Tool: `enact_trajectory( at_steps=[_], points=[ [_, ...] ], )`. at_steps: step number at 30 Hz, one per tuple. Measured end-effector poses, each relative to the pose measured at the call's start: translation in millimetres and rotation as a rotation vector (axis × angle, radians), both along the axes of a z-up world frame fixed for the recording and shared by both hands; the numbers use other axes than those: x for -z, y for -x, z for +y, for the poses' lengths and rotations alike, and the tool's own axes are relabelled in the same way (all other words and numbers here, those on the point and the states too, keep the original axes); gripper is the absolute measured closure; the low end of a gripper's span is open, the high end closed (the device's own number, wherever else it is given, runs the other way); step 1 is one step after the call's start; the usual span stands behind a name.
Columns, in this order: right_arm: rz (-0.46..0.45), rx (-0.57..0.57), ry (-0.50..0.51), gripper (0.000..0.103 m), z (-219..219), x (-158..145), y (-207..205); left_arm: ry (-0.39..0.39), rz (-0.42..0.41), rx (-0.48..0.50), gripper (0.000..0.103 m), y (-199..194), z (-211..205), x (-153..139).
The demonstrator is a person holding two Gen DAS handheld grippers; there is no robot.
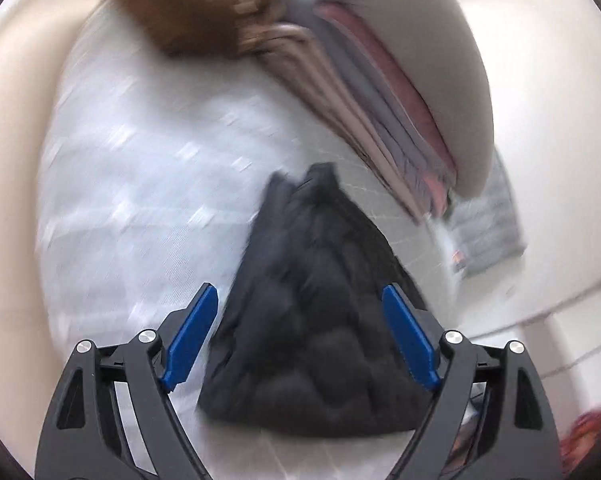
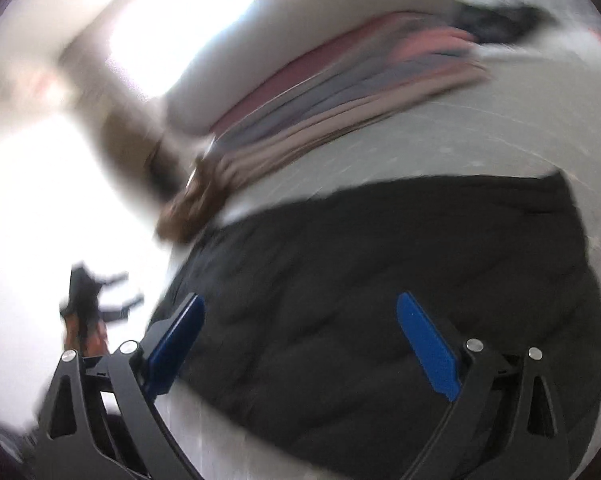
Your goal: Fold large clothes
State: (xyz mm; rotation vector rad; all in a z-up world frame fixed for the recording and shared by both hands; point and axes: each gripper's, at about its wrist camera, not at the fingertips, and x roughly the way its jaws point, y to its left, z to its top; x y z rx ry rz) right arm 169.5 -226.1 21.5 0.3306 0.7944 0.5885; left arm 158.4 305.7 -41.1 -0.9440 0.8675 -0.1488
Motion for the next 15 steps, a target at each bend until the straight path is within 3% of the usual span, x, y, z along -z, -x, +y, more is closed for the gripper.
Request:
enact_trajectory(
  at_steps=[2,4,6,9,13,15],
  points=[
    [-0.016,-0.014,0.087,0.009,19.8,0.0,17.9,0.140,0.019,-0.046,0.022,23.7,16.0,21.6],
    [-0.033,-0.009,0.172,0.009,30.9,0.2,28.1,0.227,0.069,-0.074,0.022,37.0,17.1,43.7],
    [-0.009,0.022,0.179,0.009,21.9,9.4,28.8,0.312,0.093,-0.087,0.022,50.2,14.4,64.3],
    [0.050,0.102,0.085,0.009,-17.4,9.5,31.6,0.397,0.104,-0.056,0.022,49.4,0.6,78.4],
    [0.140,0.257,-0.071,0.009,-97.5,13.0,40.6,0.411,0.106,-0.022,0.022,32.4,-15.0,88.4],
    [0.169,0.302,-0.092,0.009,-122.7,16.3,47.4,0.410,0.105,-0.017,0.022,21.1,-22.1,90.9]
  ],
)
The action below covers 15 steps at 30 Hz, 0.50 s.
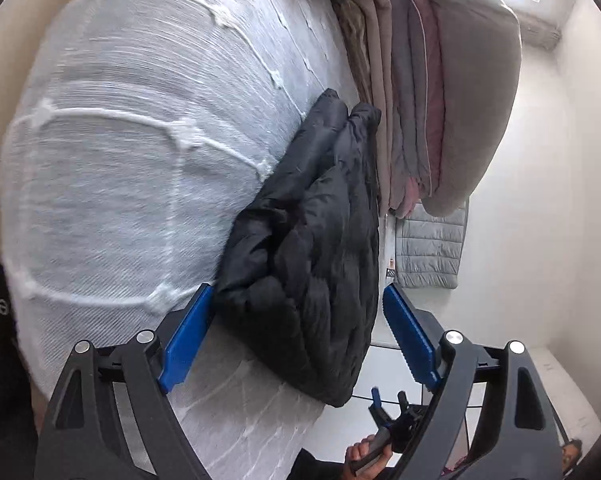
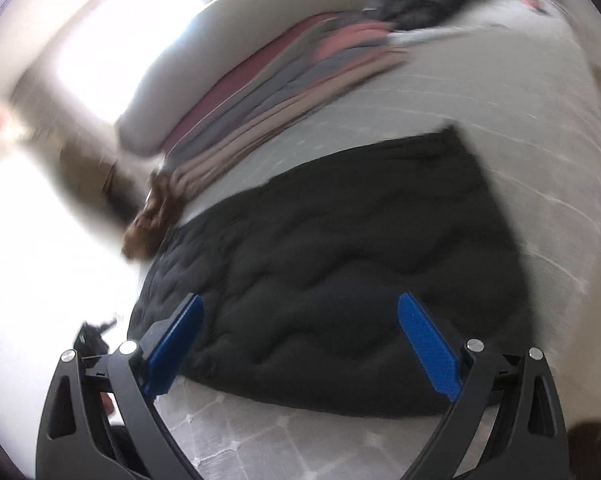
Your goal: Fold large clothes
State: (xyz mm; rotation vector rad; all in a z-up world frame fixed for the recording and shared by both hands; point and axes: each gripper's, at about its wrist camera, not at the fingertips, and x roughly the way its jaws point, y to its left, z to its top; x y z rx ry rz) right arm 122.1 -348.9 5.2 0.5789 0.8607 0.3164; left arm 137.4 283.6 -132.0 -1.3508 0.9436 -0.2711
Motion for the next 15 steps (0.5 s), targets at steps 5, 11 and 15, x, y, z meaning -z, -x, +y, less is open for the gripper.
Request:
enact_trajectory(
  at_steps=[5,11,15],
  points=[
    [0.037,0.038,-0.173,0.009,-39.2,14.7,11.9,-0.032,-0.056,-0.019,0.025,-14.2,-10.9,-4.1],
    [0.024,-0.048,-0.566,0.009,-18.1,38.4,-10.7,0.056,-0.133,-0.031,0.084,-13.2,-13.7,-4.9],
    [0.083,-0.068,-0.549,0.009,9.1,57.6,-26.5,0.003,-0.181,-0.013,0.088,-15.8,-22.1,-26.3]
  ],
)
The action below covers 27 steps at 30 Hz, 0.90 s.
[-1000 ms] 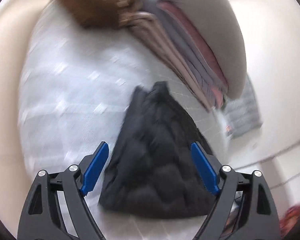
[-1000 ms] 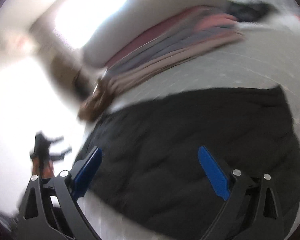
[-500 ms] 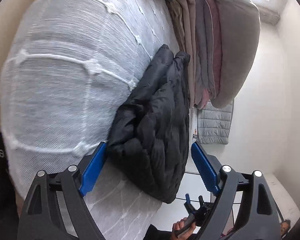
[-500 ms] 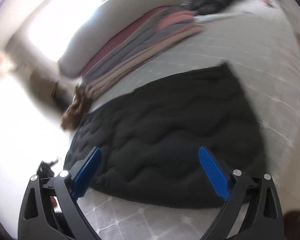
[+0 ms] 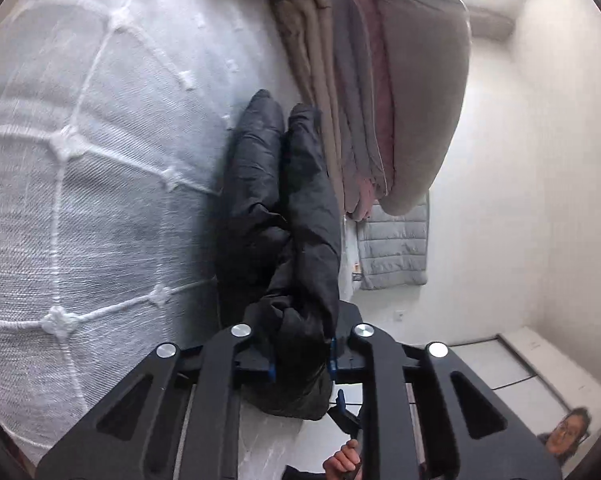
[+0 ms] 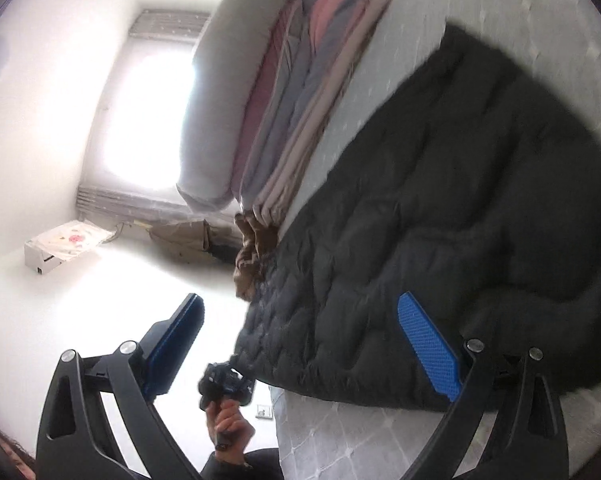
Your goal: Fold large clothes
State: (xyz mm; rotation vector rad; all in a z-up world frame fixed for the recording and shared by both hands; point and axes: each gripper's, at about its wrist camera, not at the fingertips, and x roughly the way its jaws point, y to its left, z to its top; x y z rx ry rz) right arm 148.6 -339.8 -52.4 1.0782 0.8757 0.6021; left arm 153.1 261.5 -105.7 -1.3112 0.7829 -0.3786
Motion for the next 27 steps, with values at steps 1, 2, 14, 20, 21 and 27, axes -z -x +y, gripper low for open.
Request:
enact_trajectory(
  at_steps=[1,2,14,20,21,27],
  points=[
    [0.011,-0.002,-0.002,0.009,4.2,4.3,-1.9,-0.020,0.009,0.001,0.089,-1.0,-1.2,-2.7],
    [0.009,0.000,-0.015,0.009,4.5,5.8,-3.3,-0.038,0.018,-0.002,0.091,-2.1,-1.4,-3.2],
    [0.120,0.006,0.027,0.009,-4.0,45.5,-25.9,-0.105,-0.162,0.031,0.094,0.5,-27.7,-64.2],
    [0.109,0.026,-0.044,0.009,-12.0,57.6,-21.3,-0.181,-0.348,0.172,0.094,-26.0,-98.3,-153.0],
    [0.107,0.030,-0.068,0.010,-17.8,61.0,-18.2,-0.187,-0.371,0.198,0.094,-30.1,-112.8,-164.1],
    [0.108,0.055,-0.197,0.010,-31.7,73.0,-9.9,-0.219,-0.477,0.408,0.094,-58.6,-237.6,-215.3]
  ],
)
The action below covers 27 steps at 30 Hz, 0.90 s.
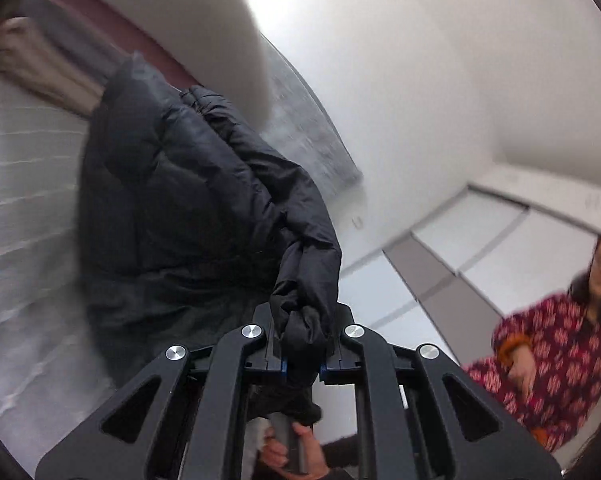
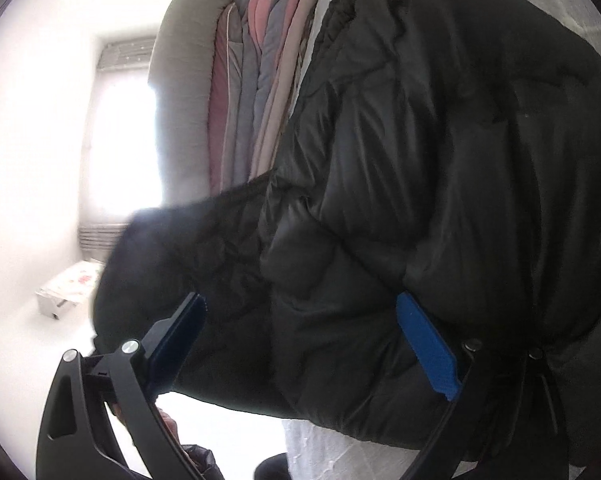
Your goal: Fold large clothes
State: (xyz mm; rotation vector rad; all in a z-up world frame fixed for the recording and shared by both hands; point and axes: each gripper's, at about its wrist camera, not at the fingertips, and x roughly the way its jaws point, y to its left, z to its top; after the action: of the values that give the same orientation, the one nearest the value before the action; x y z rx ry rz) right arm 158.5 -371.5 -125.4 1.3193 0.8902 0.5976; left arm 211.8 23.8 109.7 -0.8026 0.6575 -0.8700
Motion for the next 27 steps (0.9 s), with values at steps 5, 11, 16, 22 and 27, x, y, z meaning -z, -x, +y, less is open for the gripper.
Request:
enact_trajectory(
  at_steps=[5,11,16,22,27],
  points=[
    [-0.004,0.053,-0.233,0.010,-18.5,14.8,10.4,-0.040,0.035,0.176,0.095,-22.2,-106.0,9.7],
    [-0.060,0.138,-0.484,0.010,-45.6,30.3,36.8,-0.086,0.149,0.332,0.094,-13.5,-185.9,69.3],
    [-0.083,0.173,-0.512,0.009,-68.9,32.1,54.4,-0.189,0.249,0.414,0.094,-8.1,-235.1,129.0],
    [-0.081,0.261,-0.341,0.008,-108.7,18.7,72.5,-0.329,0.307,0.441,0.094,-8.5,-260.6,174.7],
    [-0.185,0.260,-0.226,0.007,-130.6,-26.6,70.0,-0.460,0.282,0.450,0.091,-3.3,-271.1,189.7]
  ],
)
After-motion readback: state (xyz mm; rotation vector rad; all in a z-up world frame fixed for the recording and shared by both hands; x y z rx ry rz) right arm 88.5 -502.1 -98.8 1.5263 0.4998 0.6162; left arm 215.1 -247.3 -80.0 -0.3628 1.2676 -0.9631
